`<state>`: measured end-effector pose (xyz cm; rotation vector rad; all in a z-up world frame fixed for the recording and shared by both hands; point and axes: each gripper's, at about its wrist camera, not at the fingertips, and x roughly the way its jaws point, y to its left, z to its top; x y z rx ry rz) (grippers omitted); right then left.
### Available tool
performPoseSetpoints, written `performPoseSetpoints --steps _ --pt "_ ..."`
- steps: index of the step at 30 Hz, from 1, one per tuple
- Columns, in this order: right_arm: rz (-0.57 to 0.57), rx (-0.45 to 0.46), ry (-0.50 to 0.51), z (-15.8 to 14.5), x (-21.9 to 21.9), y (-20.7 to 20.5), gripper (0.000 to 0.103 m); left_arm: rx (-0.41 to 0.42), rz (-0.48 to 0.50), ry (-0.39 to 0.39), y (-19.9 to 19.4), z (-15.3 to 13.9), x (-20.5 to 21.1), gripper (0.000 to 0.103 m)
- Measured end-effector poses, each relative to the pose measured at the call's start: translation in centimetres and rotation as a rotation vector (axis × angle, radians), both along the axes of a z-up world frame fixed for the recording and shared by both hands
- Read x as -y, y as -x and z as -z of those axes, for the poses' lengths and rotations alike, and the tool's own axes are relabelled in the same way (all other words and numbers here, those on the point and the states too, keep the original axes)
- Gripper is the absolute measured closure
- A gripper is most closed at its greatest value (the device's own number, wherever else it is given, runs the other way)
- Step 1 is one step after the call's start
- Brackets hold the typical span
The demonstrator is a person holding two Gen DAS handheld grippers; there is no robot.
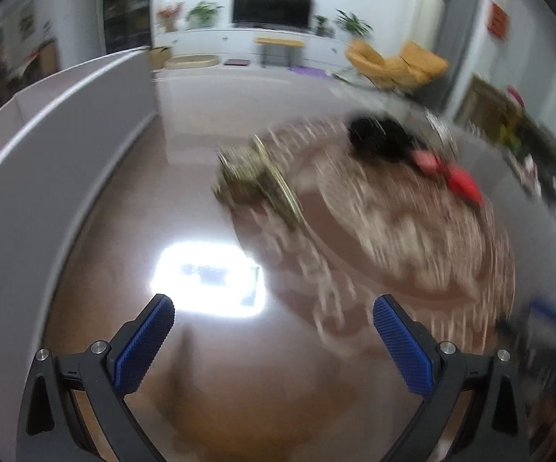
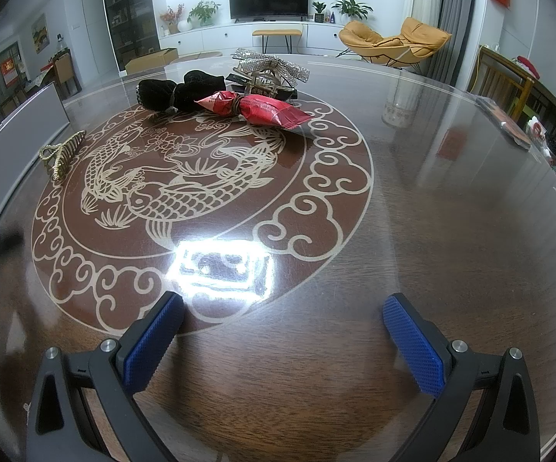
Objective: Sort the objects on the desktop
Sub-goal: 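Lower the left tool onto the gold rhinestone hair claw and close it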
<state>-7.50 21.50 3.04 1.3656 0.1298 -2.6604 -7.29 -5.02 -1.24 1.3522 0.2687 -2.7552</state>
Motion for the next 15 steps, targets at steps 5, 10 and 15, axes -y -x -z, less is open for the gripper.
performPoseSetpoints --steps 5,10,15 --pt "0.0 0.0 0.0 0.0 0.0 0.0 0.0 0.033 0.009 0.074 6.5 -0.1 0.3 0.0" --pt "0.0 0.0 0.0 0.0 0.0 0.0 0.0 0.095 -0.026 0.148 11.1 1.9 0.1 0.0" --pt "0.0 0.0 0.0 0.0 0.0 0.0 0.0 0.113 -0.047 0.117 13.0 2.9 1.3 0.0"
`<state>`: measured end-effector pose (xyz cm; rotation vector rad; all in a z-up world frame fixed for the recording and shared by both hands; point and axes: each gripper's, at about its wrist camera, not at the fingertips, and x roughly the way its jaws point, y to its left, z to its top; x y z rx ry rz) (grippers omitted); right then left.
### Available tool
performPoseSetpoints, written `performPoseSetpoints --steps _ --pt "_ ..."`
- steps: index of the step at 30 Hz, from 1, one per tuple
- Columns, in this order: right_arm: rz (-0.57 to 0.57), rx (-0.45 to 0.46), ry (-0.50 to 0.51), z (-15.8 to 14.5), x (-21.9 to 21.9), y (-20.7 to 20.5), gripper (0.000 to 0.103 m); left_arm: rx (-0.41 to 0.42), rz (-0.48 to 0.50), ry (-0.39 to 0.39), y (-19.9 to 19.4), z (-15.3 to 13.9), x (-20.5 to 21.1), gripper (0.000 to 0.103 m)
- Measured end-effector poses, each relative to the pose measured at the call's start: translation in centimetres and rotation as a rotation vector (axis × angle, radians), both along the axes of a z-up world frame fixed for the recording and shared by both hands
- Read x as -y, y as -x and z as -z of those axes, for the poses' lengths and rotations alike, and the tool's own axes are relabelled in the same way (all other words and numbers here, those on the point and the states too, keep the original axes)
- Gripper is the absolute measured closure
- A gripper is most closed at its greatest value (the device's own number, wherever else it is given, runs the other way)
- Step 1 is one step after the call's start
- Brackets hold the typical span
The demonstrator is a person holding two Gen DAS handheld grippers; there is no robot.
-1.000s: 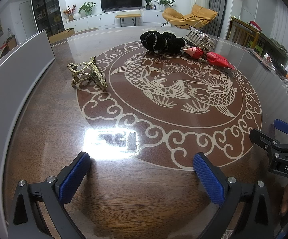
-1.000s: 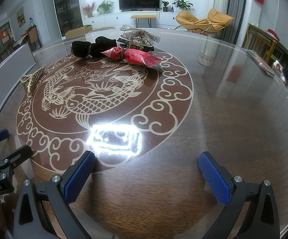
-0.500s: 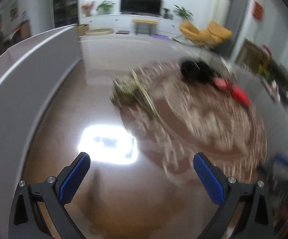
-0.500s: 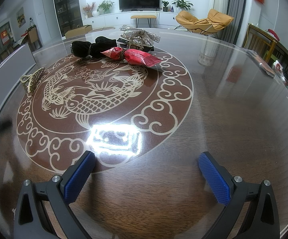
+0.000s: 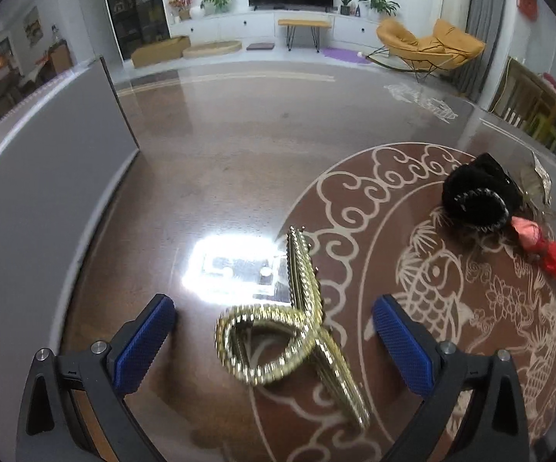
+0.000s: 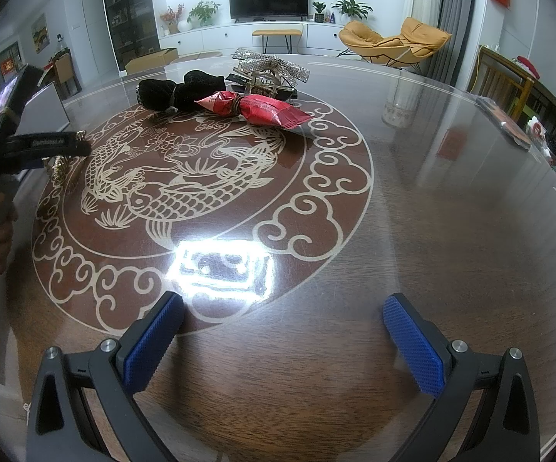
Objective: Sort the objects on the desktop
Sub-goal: 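Lower the left tool onto the gold rhinestone hair claw and close it, then hold the gold hair claw in the left tool above the table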
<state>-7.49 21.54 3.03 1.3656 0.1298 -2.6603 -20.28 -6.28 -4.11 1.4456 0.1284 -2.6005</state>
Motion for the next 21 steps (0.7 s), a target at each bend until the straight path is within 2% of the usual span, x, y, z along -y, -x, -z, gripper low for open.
performPoseSetpoints --steps 4,5,6,8,9,14,21 --pt "0.0 0.0 0.0 0.0 0.0 0.0 0.0 -0.009 0.032 0.007 0.3 0.0 0.1 0.003" --pt "0.0 0.0 0.0 0.0 0.0 0.0 0.0 -0.027 0.044 0.011 0.0 -0.2 0.0 0.015" --pt "0.0 0.0 0.0 0.0 0.0 0.0 0.0 -0.048 0.054 0.014 -0.5 -0.4 -0.1 0.023" --pt "0.0 0.0 0.0 0.0 0.0 0.0 0.0 -0.076 0.076 0.017 -1.4 -0.7 -0.3 0.05" --pt "0.0 0.0 0.0 0.0 0.0 0.0 0.0 -0.082 0.088 0.015 -1.7 -0.8 -0.4 0.054" --pt "0.0 0.0 0.0 0.0 0.0 0.0 0.0 -0.087 0.158 0.013 -4.3 -0.9 -1.0 0.056" --pt "0.0 0.0 0.0 0.0 0.0 0.0 0.0 -0.09 0.273 -0.018 -11.1 -1.0 -2.8 0.058"
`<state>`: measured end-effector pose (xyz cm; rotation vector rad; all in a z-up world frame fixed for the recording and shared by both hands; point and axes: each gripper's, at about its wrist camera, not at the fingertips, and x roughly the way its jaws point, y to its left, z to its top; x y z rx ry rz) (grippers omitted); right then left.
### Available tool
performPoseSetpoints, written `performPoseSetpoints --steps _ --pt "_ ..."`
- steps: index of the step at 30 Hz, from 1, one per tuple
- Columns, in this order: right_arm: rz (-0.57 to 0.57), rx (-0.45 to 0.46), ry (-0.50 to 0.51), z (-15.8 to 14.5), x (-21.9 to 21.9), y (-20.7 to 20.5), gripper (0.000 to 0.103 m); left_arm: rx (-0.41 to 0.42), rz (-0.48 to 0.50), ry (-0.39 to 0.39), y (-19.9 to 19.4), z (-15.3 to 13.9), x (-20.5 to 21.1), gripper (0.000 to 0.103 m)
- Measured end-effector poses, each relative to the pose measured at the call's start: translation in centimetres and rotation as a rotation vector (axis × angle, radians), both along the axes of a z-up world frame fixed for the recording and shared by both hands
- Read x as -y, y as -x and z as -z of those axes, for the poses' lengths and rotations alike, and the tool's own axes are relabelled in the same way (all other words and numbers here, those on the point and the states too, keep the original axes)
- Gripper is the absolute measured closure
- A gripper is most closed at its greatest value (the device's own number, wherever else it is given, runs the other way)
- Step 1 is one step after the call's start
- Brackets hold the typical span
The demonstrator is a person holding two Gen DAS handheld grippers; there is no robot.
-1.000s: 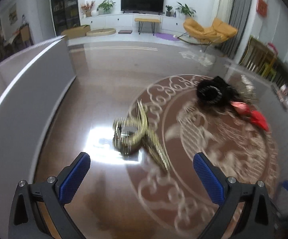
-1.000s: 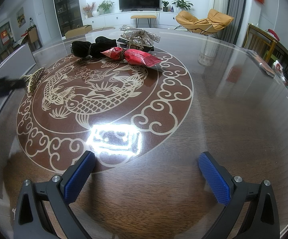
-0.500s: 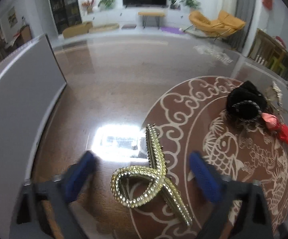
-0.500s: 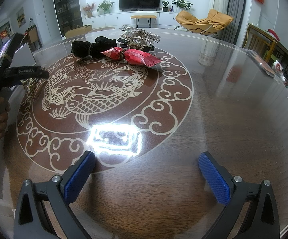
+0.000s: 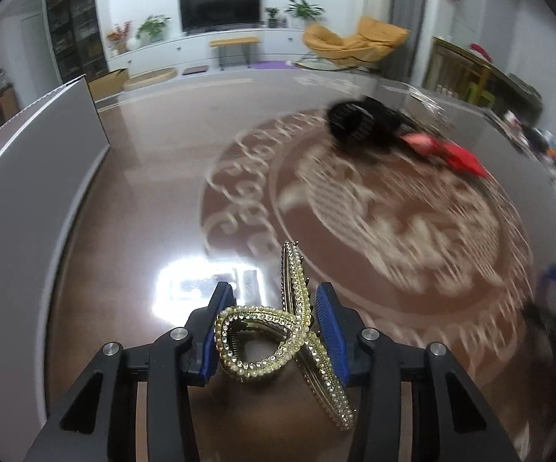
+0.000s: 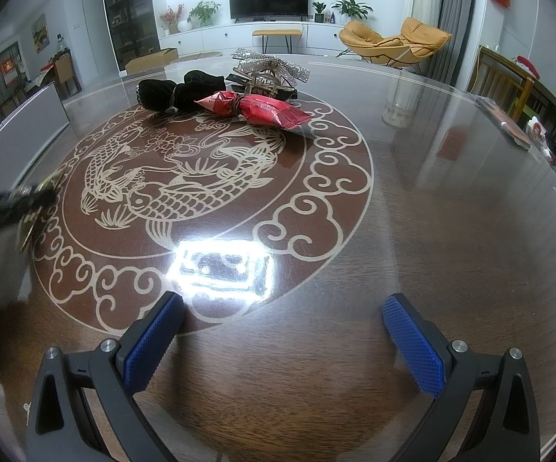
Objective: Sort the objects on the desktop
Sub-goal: 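Hold the gold hair claw in the left tool above the table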
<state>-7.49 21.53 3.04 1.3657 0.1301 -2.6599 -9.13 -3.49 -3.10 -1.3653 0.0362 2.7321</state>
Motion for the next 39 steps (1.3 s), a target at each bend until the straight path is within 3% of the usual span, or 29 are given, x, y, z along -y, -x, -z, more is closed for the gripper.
performPoseSetpoints --steps 7,9,10,11,16,39 --pt "0.0 0.0 0.0 0.0 0.0 0.0 0.0 -0.017 0.022 -0.01 -2.1 0.0 -0.6 0.056" --pt "0.0 0.0 0.0 0.0 0.0 0.0 0.0 -0.017 0.02 0.004 -2.1 0.2 -0.8 0.045" --pt "0.0 0.0 0.0 0.0 0.0 0.0 0.0 -0.007 0.019 0.023 -1.8 0.4 -1.1 0.027" --pt "0.0 0.0 0.0 0.0 0.0 0.0 0.0 0.003 0.013 0.038 -1.4 0.5 -1.2 0.015" --pt "0.0 0.0 0.0 0.0 0.0 0.0 0.0 0.042 -0.023 0.022 -1.1 1.0 -0.1 0.0" --pt "-0.001 0.001 0.0 0.0 0.0 0.0 0.0 0.042 -0.029 0.027 -1.4 1.1 0.0 0.0"
